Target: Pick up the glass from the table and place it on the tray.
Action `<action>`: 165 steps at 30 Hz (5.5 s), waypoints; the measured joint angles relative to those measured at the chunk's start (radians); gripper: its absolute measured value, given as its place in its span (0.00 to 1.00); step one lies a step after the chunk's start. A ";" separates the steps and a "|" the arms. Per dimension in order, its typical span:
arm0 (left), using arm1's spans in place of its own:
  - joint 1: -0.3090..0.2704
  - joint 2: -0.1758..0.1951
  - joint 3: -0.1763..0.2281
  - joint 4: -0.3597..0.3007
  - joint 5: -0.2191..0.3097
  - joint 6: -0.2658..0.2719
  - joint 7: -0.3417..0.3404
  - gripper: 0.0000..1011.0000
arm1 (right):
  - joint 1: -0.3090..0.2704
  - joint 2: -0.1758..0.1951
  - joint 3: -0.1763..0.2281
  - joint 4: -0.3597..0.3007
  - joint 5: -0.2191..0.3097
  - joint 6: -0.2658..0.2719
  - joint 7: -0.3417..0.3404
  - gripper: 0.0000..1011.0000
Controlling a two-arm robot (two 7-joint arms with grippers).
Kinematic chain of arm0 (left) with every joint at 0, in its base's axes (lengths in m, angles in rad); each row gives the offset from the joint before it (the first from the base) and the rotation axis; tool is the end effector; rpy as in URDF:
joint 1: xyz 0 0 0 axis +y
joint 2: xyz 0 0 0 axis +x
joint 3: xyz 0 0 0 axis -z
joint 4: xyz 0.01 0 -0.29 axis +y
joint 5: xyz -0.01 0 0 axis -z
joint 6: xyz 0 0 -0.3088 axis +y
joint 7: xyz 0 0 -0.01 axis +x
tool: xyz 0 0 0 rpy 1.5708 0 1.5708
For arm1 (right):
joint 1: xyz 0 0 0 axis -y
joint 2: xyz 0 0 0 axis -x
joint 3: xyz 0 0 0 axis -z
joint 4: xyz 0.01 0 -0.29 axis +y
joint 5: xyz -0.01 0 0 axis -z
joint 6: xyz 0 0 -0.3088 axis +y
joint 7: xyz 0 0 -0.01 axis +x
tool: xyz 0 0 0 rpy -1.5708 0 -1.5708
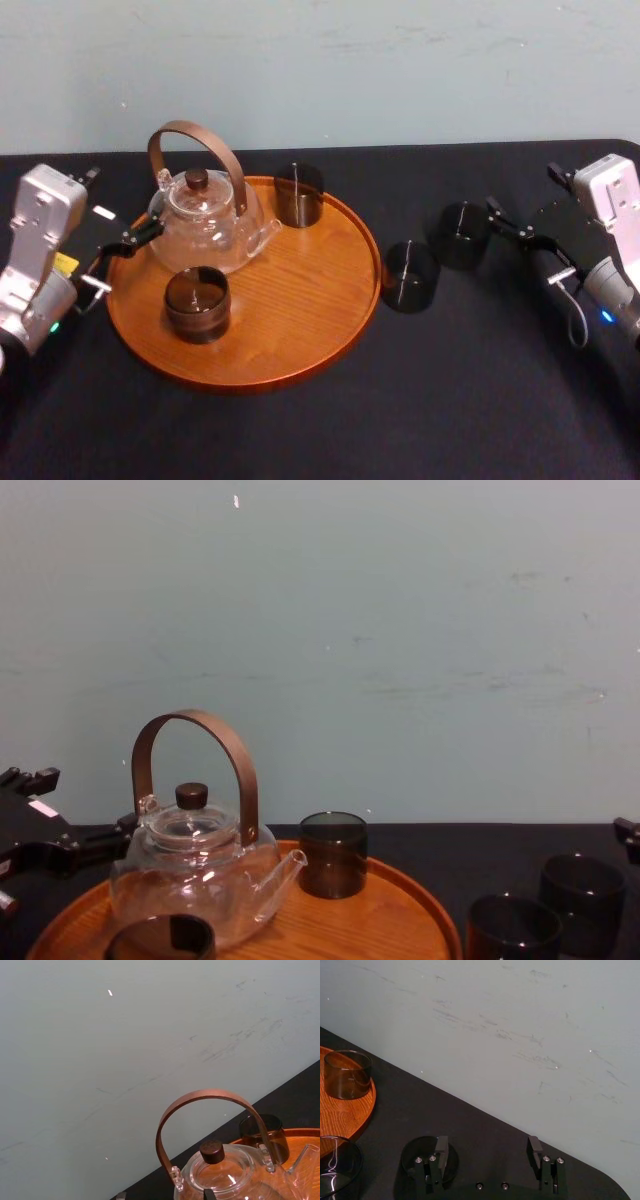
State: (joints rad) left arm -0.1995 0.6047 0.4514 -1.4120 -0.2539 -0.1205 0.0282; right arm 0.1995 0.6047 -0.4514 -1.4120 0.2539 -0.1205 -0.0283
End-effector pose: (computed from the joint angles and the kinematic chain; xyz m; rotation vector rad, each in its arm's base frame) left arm 0.3581 0.0827 -0.3023 0.3045 -0.2850 1.2479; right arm 0.3581 -0.0827 -0.3023 -0.3045 -0.2850 -1.2480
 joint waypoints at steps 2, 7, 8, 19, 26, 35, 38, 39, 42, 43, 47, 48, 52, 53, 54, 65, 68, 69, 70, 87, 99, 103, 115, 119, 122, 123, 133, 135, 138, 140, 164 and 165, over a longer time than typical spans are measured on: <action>0.000 0.000 0.000 0.000 0.000 0.000 0.000 0.99 | 0.000 0.000 0.000 0.000 0.000 0.000 0.000 0.99; 0.000 0.000 0.000 0.000 0.000 0.000 0.000 0.99 | 0.000 0.000 0.000 0.000 0.000 0.000 0.000 0.99; 0.000 0.000 0.000 0.000 0.000 0.000 0.000 0.99 | 0.000 0.000 0.000 0.000 0.000 0.000 0.000 0.99; 0.000 0.000 0.000 0.000 0.000 0.000 0.000 0.99 | 0.000 0.000 0.000 0.000 0.000 0.000 0.000 0.99; 0.000 0.000 0.000 0.000 0.000 0.000 0.000 0.99 | 0.000 0.000 0.000 0.000 0.000 0.000 0.000 0.99; 0.000 0.000 0.000 0.000 0.000 0.000 0.000 0.99 | 0.000 0.000 0.000 0.000 0.000 0.000 0.000 0.99; 0.000 0.000 0.000 0.000 0.000 0.000 0.000 0.99 | 0.000 0.000 0.000 0.000 0.000 0.000 0.000 0.99; 0.000 0.000 0.000 0.000 0.000 0.000 0.000 0.99 | 0.000 0.000 0.000 0.000 0.000 0.000 0.000 0.99; 0.000 0.000 0.000 0.000 0.000 0.000 0.000 0.99 | 0.000 0.000 0.000 0.000 0.000 0.000 0.000 0.99; 0.000 0.000 0.000 0.000 0.000 0.000 0.000 0.99 | 0.000 0.000 0.000 0.000 0.000 0.000 0.000 0.99; 0.000 0.000 0.000 0.000 0.000 0.000 0.000 0.99 | 0.000 0.000 0.000 0.000 0.000 0.000 0.000 0.99; 0.000 0.000 0.000 0.000 0.000 0.000 0.000 0.99 | 0.000 0.000 0.000 0.000 0.000 0.000 0.000 0.99; 0.000 0.000 0.000 0.000 0.000 0.000 0.000 0.99 | 0.000 0.000 0.000 0.000 0.000 0.000 0.000 0.99; 0.000 0.000 0.000 0.000 0.000 0.000 0.000 0.99 | 0.000 -0.001 0.001 0.000 0.000 0.000 0.001 0.99; 0.000 0.000 0.000 0.000 0.000 0.000 0.000 0.99 | 0.000 -0.002 0.002 0.001 0.000 0.000 0.005 0.99; 0.000 0.000 0.000 0.000 0.000 0.000 0.000 0.99 | -0.043 0.007 0.026 -0.062 0.017 0.028 0.066 0.99; 0.000 0.000 0.000 0.000 0.000 0.000 0.000 0.99 | -0.063 0.008 0.033 -0.088 0.022 0.038 0.074 0.99; 0.000 0.000 0.000 0.000 0.000 0.000 0.000 0.99 | -0.068 0.009 0.034 -0.094 0.023 0.040 0.076 0.99; 0.000 0.000 0.000 0.000 0.000 0.000 0.000 0.99 | -0.073 0.009 0.035 -0.100 0.024 0.043 0.078 0.99; 0.000 0.000 0.000 0.000 0.000 0.000 0.000 0.99 | -0.130 -0.010 0.027 -0.173 0.008 0.078 0.139 0.99; 0.000 0.000 0.000 0.000 0.000 0.000 0.000 0.99 | -0.130 -0.049 0.014 -0.159 -0.004 0.088 0.191 0.99; 0.000 0.000 0.000 0.000 0.000 0.000 0.000 0.99 | -0.127 -0.063 0.013 -0.149 -0.009 0.093 0.207 0.99; 0.000 0.000 0.000 0.000 0.000 0.000 0.000 0.99 | -0.127 -0.091 0.017 -0.130 -0.031 0.104 0.234 0.99; 0.000 0.000 0.000 0.000 0.000 0.000 0.000 0.99 | -0.124 -0.102 0.020 -0.119 -0.041 0.109 0.242 0.99; 0.000 0.000 0.000 0.000 0.000 0.000 0.000 0.99 | -0.124 -0.108 0.022 -0.114 -0.046 0.111 0.246 0.99; 0.000 0.000 0.000 0.000 0.000 0.000 0.000 0.99 | -0.124 -0.111 0.025 -0.111 -0.048 0.112 0.249 0.99; 0.000 0.000 0.000 0.000 0.000 0.000 0.000 0.99 | -0.126 -0.128 0.039 -0.100 -0.064 0.115 0.270 0.99; 0.000 0.000 0.000 0.000 0.000 0.000 0.000 0.99 | -0.126 -0.130 0.041 -0.099 -0.066 0.116 0.274 0.99; 0.000 0.000 0.000 0.000 0.000 0.000 0.000 0.99 | -0.127 -0.136 0.044 -0.094 -0.071 0.117 0.282 0.99; 0.000 0.000 0.000 0.000 0.000 0.000 0.000 0.99 | -0.127 -0.142 0.047 -0.089 -0.074 0.117 0.286 0.99; 0.000 0.000 0.000 0.000 0.000 0.000 0.000 0.99 | -0.144 -0.192 0.109 -0.045 -0.063 0.111 0.346 0.99; 0.000 0.000 0.000 0.000 0.000 0.000 0.000 0.99 | -0.144 -0.196 0.112 -0.041 -0.063 0.111 0.349 0.99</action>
State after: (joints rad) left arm -0.1995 0.6047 0.4514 -1.4120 -0.2539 -0.1205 0.0282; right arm 0.0551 0.4083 -0.3391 -1.4525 0.1911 -0.0094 0.3206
